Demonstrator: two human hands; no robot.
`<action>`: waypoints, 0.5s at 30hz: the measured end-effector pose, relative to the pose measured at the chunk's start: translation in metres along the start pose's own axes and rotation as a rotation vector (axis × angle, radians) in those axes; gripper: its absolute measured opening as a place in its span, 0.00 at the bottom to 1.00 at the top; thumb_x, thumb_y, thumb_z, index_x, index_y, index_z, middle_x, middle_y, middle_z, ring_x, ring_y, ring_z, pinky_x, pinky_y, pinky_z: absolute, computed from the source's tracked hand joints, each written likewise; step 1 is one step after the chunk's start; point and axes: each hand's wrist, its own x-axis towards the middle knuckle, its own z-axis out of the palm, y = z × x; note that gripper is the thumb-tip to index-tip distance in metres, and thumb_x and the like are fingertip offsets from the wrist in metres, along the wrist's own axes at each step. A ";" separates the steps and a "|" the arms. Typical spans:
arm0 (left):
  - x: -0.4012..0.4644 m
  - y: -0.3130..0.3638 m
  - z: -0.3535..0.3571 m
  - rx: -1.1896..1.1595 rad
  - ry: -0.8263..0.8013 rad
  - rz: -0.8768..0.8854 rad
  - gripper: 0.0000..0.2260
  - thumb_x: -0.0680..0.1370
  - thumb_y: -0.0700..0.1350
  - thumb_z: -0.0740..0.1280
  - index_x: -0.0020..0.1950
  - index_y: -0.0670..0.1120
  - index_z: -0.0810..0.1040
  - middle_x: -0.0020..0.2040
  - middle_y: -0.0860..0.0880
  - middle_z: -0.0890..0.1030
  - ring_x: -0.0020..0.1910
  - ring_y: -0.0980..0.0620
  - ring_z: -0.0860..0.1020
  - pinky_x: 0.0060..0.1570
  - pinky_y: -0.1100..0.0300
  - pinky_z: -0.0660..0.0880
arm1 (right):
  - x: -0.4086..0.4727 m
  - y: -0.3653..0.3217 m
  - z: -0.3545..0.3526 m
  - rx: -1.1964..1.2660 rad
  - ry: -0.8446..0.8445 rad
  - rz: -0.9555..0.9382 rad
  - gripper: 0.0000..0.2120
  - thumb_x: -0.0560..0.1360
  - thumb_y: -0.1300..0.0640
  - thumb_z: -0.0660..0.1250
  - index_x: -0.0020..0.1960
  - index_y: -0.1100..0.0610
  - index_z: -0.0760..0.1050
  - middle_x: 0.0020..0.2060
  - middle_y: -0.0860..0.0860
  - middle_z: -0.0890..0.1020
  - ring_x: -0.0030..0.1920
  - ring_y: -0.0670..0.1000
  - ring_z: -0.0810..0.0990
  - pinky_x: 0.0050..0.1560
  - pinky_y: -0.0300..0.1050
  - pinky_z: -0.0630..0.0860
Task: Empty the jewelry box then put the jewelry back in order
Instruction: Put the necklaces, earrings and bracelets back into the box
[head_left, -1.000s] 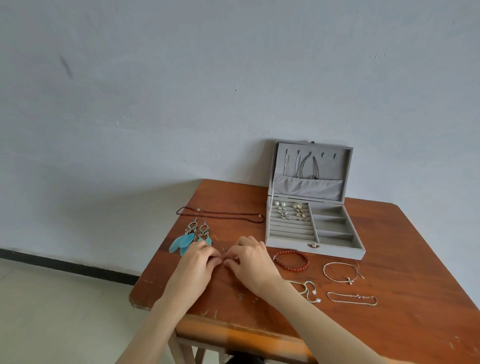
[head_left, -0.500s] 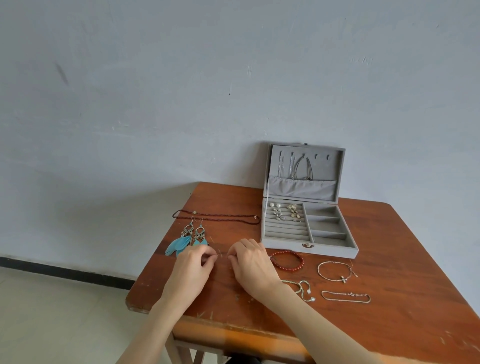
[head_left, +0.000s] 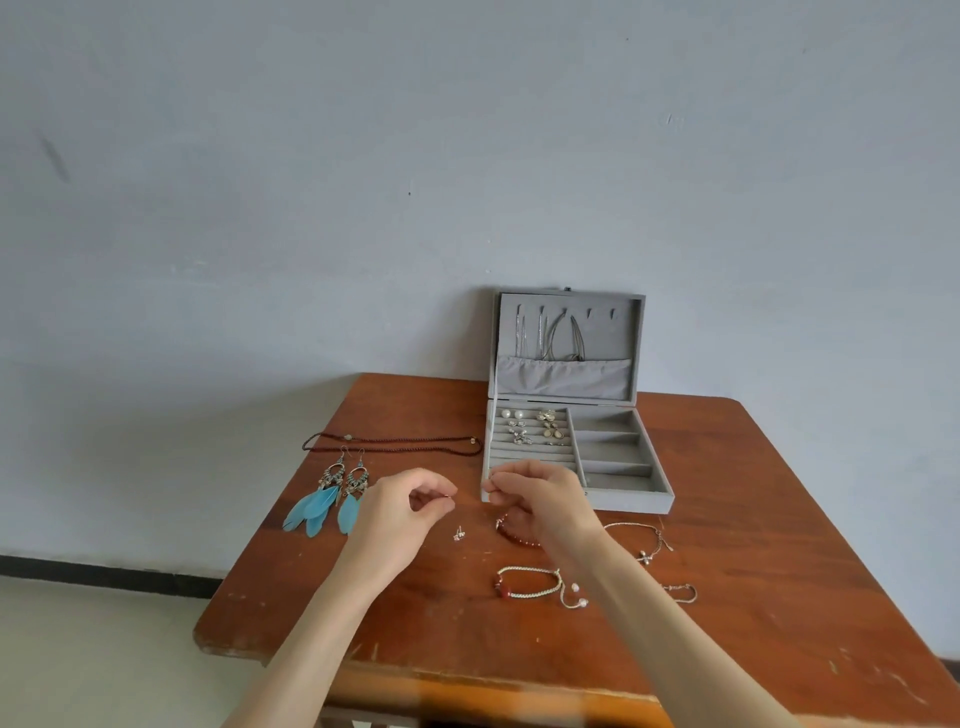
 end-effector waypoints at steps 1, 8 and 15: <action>0.003 0.004 0.003 0.000 -0.004 0.011 0.05 0.73 0.42 0.70 0.45 0.52 0.81 0.42 0.59 0.80 0.43 0.63 0.77 0.38 0.77 0.70 | 0.002 -0.003 -0.006 0.015 0.007 0.000 0.03 0.71 0.65 0.68 0.40 0.59 0.79 0.34 0.54 0.83 0.35 0.51 0.75 0.30 0.38 0.66; 0.037 0.026 0.026 0.002 -0.042 0.072 0.04 0.73 0.41 0.69 0.45 0.49 0.82 0.42 0.56 0.81 0.41 0.62 0.76 0.39 0.79 0.68 | 0.019 -0.023 -0.047 -0.082 0.044 -0.046 0.02 0.70 0.65 0.71 0.41 0.61 0.79 0.31 0.54 0.80 0.32 0.47 0.75 0.29 0.34 0.68; 0.077 0.027 0.050 0.090 -0.136 0.094 0.04 0.76 0.41 0.66 0.49 0.47 0.80 0.47 0.54 0.79 0.43 0.63 0.73 0.39 0.78 0.67 | 0.054 -0.030 -0.067 -0.424 0.085 -0.085 0.04 0.70 0.65 0.71 0.41 0.58 0.79 0.34 0.53 0.83 0.34 0.46 0.81 0.41 0.36 0.77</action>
